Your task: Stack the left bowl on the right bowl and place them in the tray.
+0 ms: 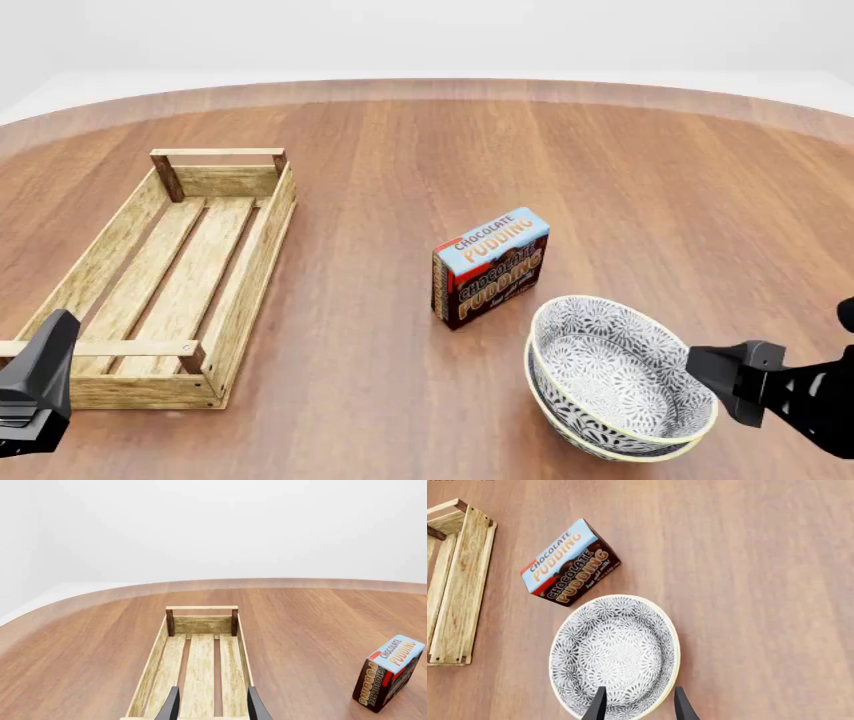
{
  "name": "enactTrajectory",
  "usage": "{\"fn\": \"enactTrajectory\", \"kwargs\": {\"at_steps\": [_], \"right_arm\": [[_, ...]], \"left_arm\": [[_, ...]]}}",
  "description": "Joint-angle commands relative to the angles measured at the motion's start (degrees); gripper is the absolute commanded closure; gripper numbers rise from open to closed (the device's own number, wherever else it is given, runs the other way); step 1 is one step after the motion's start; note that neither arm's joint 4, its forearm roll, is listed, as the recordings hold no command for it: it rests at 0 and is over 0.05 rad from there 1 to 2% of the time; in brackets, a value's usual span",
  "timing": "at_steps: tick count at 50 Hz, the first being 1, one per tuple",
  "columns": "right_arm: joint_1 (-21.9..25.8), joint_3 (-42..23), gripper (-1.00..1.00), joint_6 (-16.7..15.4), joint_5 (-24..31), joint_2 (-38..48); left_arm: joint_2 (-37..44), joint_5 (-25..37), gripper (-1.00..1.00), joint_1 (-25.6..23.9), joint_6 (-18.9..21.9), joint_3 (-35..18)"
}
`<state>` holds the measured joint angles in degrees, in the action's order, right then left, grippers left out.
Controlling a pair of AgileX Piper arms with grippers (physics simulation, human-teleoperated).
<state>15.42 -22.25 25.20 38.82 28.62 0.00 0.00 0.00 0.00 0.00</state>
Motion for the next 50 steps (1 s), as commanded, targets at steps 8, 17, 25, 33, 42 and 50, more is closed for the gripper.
{"fn": "enactTrajectory", "kwargs": {"at_steps": [8, 17, 25, 33, 42, 50], "right_arm": [[-3.5, 4.2, -1.00, 0.9, -2.7, 0.6], [-3.4, 7.1, -1.00, 2.0, -5.8, 1.6], [-3.4, 8.5, -1.00, 2.5, -8.9, 3.9], [-4.1, 10.0, -1.00, 2.8, -12.5, 6.5], [-3.7, 11.2, -1.00, 3.1, -17.6, 10.8], [-2.8, 12.5, -1.00, 3.9, -21.6, 14.2]], "left_arm": [[0.0, 0.0, -1.00, 0.0, 0.0, 0.0], [0.0, 0.0, -1.00, 0.0, 0.0, 0.0], [0.0, 0.0, -1.00, 0.0, 0.0, 0.0], [0.0, 0.0, -1.00, 0.0, 0.0, 0.0], [0.0, 0.0, -1.00, 0.0, 0.0, 0.0], [0.0, 0.0, -1.00, 0.0, 0.0, 0.0]]}}
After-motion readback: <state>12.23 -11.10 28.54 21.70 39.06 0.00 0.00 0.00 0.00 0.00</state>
